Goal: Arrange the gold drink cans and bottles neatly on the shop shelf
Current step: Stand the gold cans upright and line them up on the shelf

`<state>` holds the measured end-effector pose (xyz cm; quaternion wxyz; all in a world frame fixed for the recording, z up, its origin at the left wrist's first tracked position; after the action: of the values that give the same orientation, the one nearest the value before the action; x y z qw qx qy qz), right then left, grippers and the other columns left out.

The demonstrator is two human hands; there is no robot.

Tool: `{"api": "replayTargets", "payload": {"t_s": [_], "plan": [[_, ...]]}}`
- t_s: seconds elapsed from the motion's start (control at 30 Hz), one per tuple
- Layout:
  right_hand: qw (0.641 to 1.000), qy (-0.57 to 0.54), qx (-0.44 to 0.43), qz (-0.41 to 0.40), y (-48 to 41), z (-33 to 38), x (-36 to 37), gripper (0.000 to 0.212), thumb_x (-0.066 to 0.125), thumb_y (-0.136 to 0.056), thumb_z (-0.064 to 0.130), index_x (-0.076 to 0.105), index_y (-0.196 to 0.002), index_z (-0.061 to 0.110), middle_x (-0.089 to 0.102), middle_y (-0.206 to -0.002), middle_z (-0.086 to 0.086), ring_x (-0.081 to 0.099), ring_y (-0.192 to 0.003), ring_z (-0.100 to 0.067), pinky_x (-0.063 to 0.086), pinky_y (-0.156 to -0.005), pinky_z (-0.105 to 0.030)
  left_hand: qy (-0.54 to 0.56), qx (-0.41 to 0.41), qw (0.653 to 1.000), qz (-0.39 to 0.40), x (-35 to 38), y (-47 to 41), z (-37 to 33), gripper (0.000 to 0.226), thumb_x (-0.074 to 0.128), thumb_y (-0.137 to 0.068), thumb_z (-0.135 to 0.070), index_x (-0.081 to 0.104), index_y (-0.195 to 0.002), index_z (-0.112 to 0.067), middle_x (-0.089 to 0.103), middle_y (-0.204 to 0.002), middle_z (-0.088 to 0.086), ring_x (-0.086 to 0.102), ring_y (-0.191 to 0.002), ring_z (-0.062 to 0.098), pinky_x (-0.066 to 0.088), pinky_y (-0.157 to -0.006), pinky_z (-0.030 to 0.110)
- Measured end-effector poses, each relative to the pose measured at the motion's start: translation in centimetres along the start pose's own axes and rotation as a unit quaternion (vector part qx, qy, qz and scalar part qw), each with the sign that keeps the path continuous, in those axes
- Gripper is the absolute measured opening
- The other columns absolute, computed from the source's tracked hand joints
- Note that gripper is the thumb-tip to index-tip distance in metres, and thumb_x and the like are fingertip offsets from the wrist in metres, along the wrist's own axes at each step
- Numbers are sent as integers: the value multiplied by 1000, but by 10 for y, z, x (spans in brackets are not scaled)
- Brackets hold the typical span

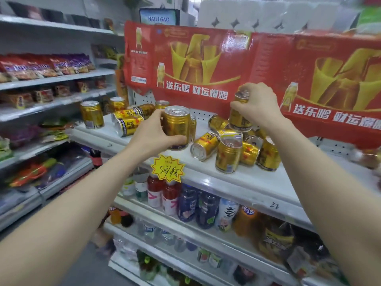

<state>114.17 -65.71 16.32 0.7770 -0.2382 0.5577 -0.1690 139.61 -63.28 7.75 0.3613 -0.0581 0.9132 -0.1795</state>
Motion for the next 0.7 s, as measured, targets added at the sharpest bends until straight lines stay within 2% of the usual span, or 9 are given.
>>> {"api": "replayTargets", "payload": {"t_s": [0.07,0.13,0.23,0.33,0.53,0.6,0.7], "plan": [[1000,-10,-2,-11,-11,4,8,43,67,-89,31,63,-127,11,64,-124,-12,51,-120,-32,39,-97,-42,-5,7,1000,2,2,-18,1,70,85,-66,-48,50,-122,-23,64,-107,-9,64,-92,13,52,-73,29],[999,-26,-2,-22,-26,6,24,43,67,-89,30,63,-128,13,64,-121,-13,52,-119,-32,39,-97,-42,-14,15,1000,3,7,-36,3,70,84,-65,-52,50,-120,-24,64,-111,-7,63,-98,17,54,-84,38],[999,-35,-2,0,-51,8,57,48,68,-88,34,61,-129,11,63,-123,-13,53,-119,-31,41,-96,-41,-24,10,1000,10,17,-58,10,71,82,-62,-58,49,-117,-26,63,-112,-6,61,-100,18,52,-88,43],[998,-40,-1,49,-73,9,88,54,69,-87,34,58,-134,10,63,-130,-10,54,-122,-29,42,-96,-39,-51,14,999,14,25,-73,15,77,76,-56,-65,50,-117,-26,63,-111,-7,60,-99,17,52,-88,44],[982,-9,-5,190,-98,7,149,47,74,-79,28,66,-122,12,68,-118,-7,63,-109,-28,53,-91,-38,-70,42,997,14,33,-90,19,83,80,-65,-56,39,-131,-27,59,-112,-10,56,-103,14,50,-89,37],[973,7,-7,229,-96,2,164,51,77,-77,29,65,-124,13,69,-117,-7,64,-106,-27,54,-89,-37,-68,39,997,12,34,-94,22,84,80,-66,-55,39,-133,-27,60,-116,-8,58,-107,16,50,-89,37],[963,19,-22,267,-94,-2,176,56,76,-81,31,61,-133,15,65,-126,-7,63,-109,-27,52,-86,-32,-62,32,997,16,36,-99,26,86,81,-66,-55,39,-135,-26,61,-123,-5,57,-113,17,49,-91,37]]}}
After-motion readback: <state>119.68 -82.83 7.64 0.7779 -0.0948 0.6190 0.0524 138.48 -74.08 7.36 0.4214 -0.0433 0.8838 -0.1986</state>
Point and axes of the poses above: each hand's wrist, its own y-axis away from the middle knuckle, its own x-axis out of the palm, z = x × y, the point moved 6 cm from there along -y, towards the middle knuckle
